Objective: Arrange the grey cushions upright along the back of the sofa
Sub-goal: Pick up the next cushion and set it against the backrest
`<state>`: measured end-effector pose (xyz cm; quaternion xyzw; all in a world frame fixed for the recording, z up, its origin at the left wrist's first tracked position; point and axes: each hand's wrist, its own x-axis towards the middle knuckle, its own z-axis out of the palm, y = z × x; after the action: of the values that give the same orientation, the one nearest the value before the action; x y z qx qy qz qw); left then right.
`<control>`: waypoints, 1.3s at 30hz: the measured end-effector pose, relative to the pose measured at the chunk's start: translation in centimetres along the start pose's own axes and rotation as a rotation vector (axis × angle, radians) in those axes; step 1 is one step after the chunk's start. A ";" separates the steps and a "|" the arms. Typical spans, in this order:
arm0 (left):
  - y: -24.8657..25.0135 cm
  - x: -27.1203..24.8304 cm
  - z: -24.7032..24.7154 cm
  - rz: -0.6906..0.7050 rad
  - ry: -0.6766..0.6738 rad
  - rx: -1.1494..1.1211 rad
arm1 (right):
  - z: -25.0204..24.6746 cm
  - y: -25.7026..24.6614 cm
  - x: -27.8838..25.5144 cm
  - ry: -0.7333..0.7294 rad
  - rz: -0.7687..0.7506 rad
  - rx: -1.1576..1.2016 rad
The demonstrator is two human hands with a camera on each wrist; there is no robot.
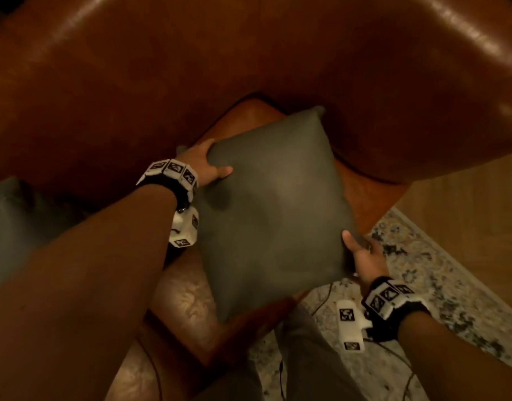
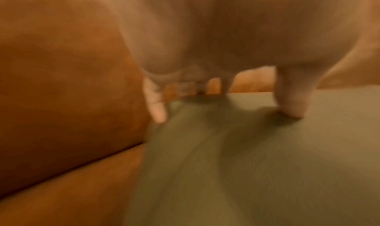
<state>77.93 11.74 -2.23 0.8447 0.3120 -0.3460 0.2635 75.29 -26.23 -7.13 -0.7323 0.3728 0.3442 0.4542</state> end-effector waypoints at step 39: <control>-6.7 -8.8 3.6 -0.160 0.763 -1.431 | 13.6 -27.2 -3.3 -0.349 -1.014 -0.366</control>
<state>66.65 10.84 0.60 0.5067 0.5853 0.2307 0.5894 94.76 -4.52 1.99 -0.8189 -0.1719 0.2579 0.4831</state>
